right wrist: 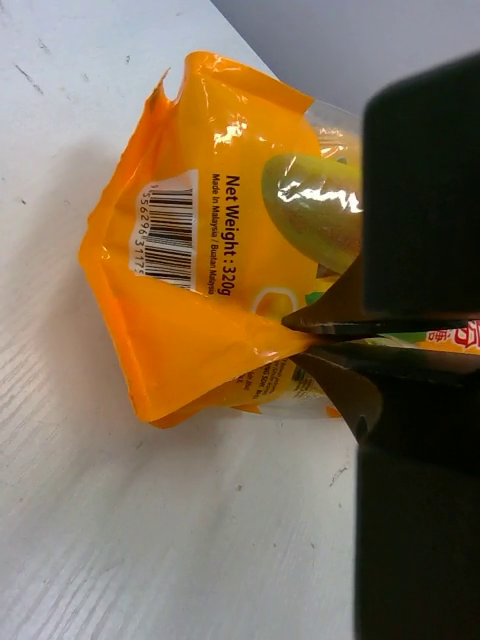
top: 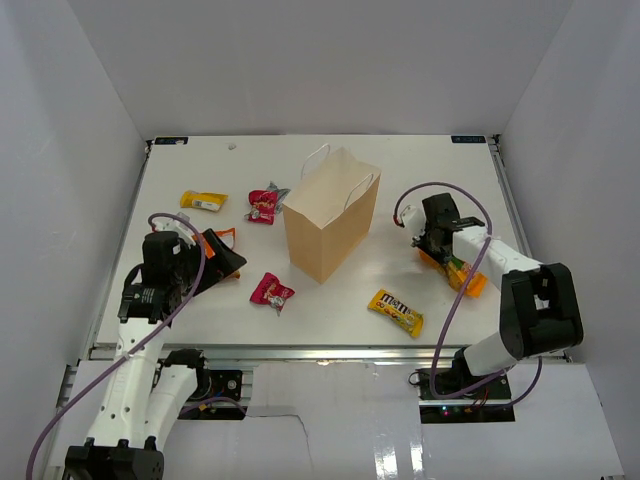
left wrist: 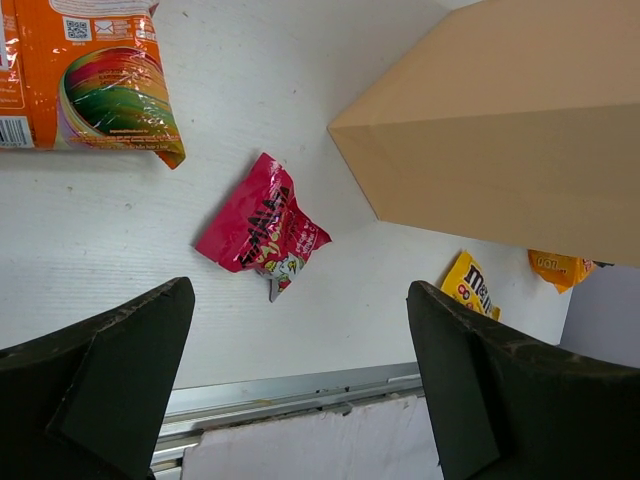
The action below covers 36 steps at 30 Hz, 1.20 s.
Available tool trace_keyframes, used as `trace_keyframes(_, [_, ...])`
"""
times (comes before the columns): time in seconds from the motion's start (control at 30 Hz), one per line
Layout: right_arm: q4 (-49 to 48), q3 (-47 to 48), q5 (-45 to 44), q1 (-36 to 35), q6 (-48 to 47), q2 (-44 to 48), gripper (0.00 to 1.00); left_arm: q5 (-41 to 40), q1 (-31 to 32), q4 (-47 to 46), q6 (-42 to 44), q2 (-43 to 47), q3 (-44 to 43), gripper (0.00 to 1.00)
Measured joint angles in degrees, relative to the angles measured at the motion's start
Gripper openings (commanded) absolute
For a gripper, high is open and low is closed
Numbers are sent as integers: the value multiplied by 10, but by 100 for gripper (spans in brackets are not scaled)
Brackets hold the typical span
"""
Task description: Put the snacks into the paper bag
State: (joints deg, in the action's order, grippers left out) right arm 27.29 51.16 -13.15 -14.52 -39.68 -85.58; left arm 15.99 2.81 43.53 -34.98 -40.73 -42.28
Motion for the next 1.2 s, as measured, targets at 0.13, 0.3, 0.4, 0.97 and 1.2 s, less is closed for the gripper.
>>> trace_keyframes(0.13, [3,-2,53,23,28,25,8,22,0,-9,-4,-8,-10,98])
trace_keyframes(0.3, [35,1,244,125,62,94,8,72,0,-55,-25,-13,-15,98])
trace_keyframes(0.4, [45,1,342,190,65,152,8,94,0,-82,-39,-24,-15,98])
trace_keyframes(0.97, [-45,71,563,220,261,239,8,132,0,-107,-65,2,-15,98])
trace_keyframes(1.2, [-129,169,571,207,384,230,8,132,0,-105,-69,15,-15,98])
